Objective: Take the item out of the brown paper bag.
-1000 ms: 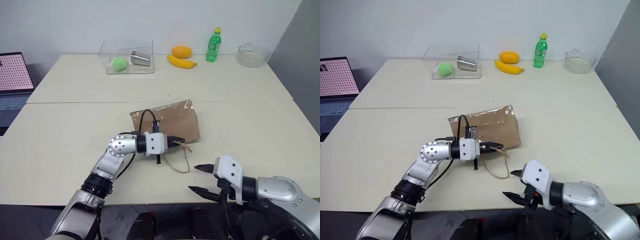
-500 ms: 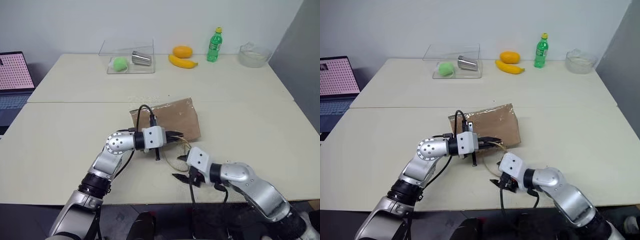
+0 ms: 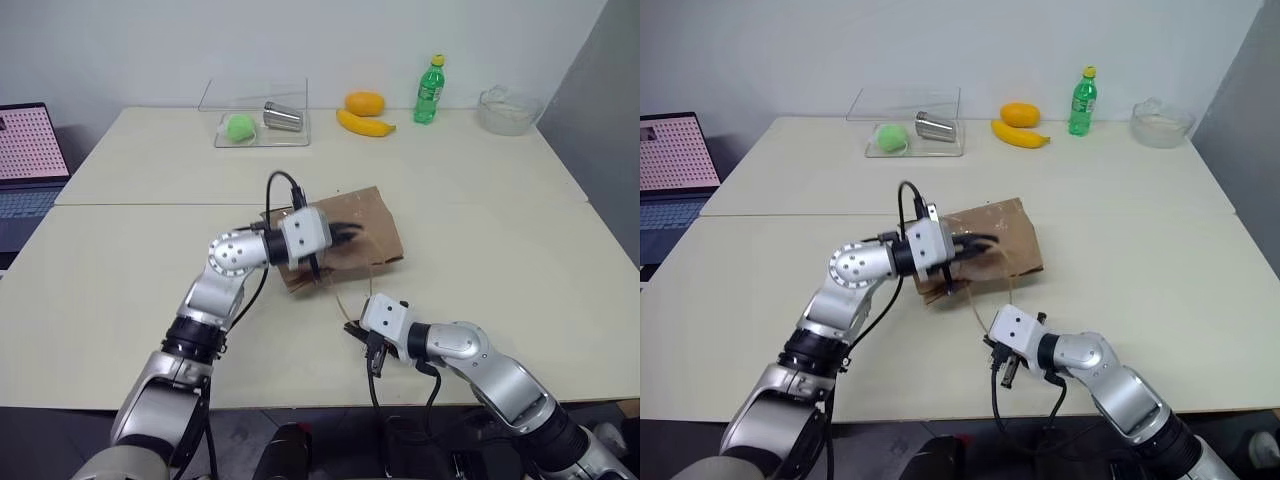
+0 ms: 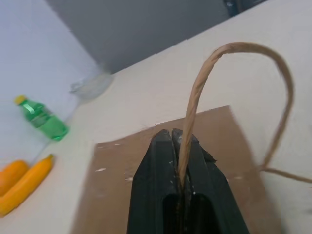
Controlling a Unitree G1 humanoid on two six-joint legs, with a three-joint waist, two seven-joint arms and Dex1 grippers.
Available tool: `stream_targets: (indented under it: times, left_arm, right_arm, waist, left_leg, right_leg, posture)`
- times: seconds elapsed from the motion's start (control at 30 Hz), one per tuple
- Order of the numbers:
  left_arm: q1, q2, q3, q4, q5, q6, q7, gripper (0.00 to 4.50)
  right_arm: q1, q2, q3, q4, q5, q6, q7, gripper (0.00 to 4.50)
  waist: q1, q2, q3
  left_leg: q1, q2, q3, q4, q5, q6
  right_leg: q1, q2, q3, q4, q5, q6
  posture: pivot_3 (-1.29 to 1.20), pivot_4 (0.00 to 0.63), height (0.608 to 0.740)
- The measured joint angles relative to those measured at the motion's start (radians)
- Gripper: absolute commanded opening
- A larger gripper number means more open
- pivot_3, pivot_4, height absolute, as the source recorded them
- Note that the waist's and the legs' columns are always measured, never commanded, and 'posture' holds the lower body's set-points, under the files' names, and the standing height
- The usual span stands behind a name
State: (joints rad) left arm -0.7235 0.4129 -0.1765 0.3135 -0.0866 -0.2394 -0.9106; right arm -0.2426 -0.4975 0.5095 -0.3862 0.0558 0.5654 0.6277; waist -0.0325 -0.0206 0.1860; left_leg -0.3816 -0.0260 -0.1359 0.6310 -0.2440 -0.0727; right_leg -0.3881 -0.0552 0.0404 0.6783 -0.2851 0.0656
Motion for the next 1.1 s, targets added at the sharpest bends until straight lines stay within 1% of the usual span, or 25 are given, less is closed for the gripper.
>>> stream_targets:
  times: [0.2,0.37,0.53,0.6,0.67,0.73,0.77,0.87,0.93,1.0,1.1]
  left_arm:
    - [-0.155,-0.025,0.049,0.145,-0.015,0.014,0.027,0.00]
    - [-0.308,-0.027,0.097,0.300,-0.018,-0.045,0.052,0.00]
    - [-0.379,-0.027,0.126,0.439,-0.019,-0.078,0.065,0.00]
    - [-0.389,-0.027,0.146,0.454,-0.034,-0.069,0.058,0.00]
    - [-0.389,-0.030,0.166,0.438,-0.080,-0.026,0.019,0.00]
    - [-0.364,-0.032,0.177,0.361,-0.138,0.053,-0.033,0.00]
    - [-0.341,-0.034,0.177,0.305,-0.164,0.098,-0.060,0.00]
    - [-0.246,-0.033,0.168,0.111,-0.234,0.260,-0.104,0.00]
    - [-0.179,-0.031,0.153,-0.021,-0.276,0.372,-0.112,0.00]
    - [-0.141,-0.030,0.139,-0.113,-0.304,0.452,-0.116,0.00]
    - [-0.102,-0.018,0.129,-0.224,-0.335,0.540,-0.124,0.00]
  right_arm:
    - [-0.003,0.015,-0.005,0.008,-0.031,-0.004,0.001,0.04]
    - [-0.009,0.021,0.003,0.016,-0.043,-0.008,0.006,0.04]
    - [-0.012,0.022,0.003,0.017,-0.046,-0.008,0.011,0.04]
    - [-0.011,0.024,0.002,0.017,-0.050,-0.009,0.011,0.04]
    - [-0.006,0.031,-0.006,0.017,-0.048,-0.010,0.011,0.04]
    - [0.002,0.047,-0.023,0.018,-0.036,-0.004,0.007,0.44]
    - [0.004,0.054,-0.033,0.019,-0.032,0.003,0.002,0.67]
    - [0.008,0.058,-0.078,-0.004,-0.007,0.041,0.003,1.76]
    - [0.010,0.045,-0.110,-0.065,0.019,0.079,0.012,2.49]
    - [0.010,0.030,-0.133,-0.129,0.048,0.113,0.026,3.24]
    - [0.018,-0.035,-0.155,-0.233,0.095,0.177,0.063,4.36]
  waist:
    - [0.000,0.000,0.000]
    - [-0.003,0.000,0.000]
    - [-0.004,0.000,0.000]
    - [-0.004,0.000,0.000]
    - [-0.005,0.000,0.000]
    - [-0.007,0.000,0.000]
    - [-0.009,0.000,0.000]
    - [-0.013,0.000,0.000]
    - [-0.015,0.000,0.000]
    - [-0.015,0.000,0.000]
    - [-0.015,0.000,0.000]
  left_leg:
    - [0.000,0.000,0.000,0.000,0.000,0.000]
    - [0.000,0.000,0.000,0.000,0.000,0.000]
    - [0.000,0.000,0.000,0.000,0.000,0.000]
    - [0.000,0.000,0.000,0.000,0.000,0.000]
    - [0.000,0.000,0.000,0.000,0.000,0.000]
    - [-0.001,0.000,0.000,0.000,0.000,0.000]
    - [-0.001,0.000,0.000,0.000,0.000,0.000]
    - [-0.001,0.000,-0.001,0.000,0.000,0.000]
    - [-0.001,0.000,-0.002,0.000,0.000,0.000]
    - [-0.001,0.000,-0.002,0.000,0.000,0.000]
    - [-0.001,0.000,-0.001,0.000,0.000,0.000]
  right_leg:
    - [0.000,0.000,0.000,0.000,0.000,0.000]
    - [0.000,0.000,0.000,0.000,-0.001,0.001]
    - [0.000,0.000,0.000,0.000,-0.002,0.004]
    - [0.000,0.000,0.000,0.000,-0.002,0.004]
    - [0.000,0.000,-0.001,0.000,-0.002,0.004]
    - [-0.001,0.000,0.000,0.001,-0.002,0.003]
    - [-0.001,0.000,0.000,0.001,0.000,0.000]
    - [-0.001,0.000,0.000,0.001,0.000,0.000]
    - [-0.001,0.000,0.000,0.001,0.000,0.000]
    - [-0.001,0.000,0.000,0.001,0.000,0.000]
    - [-0.001,0.000,0.000,0.001,0.000,0.000]
  posture:
    - [0.00,0.150,0.740]
    - [0.00,0.150,0.740]
    - [0.00,0.150,0.740]
    - [0.00,0.150,0.740]
    - [0.00,0.150,0.740]
    - [0.00,0.150,0.740]
    - [0.00,0.150,0.740]
    - [0.00,0.150,0.740]
    - [0.00,0.150,0.740]
    - [0.00,0.150,0.740]
    - [0.00,0.150,0.740]
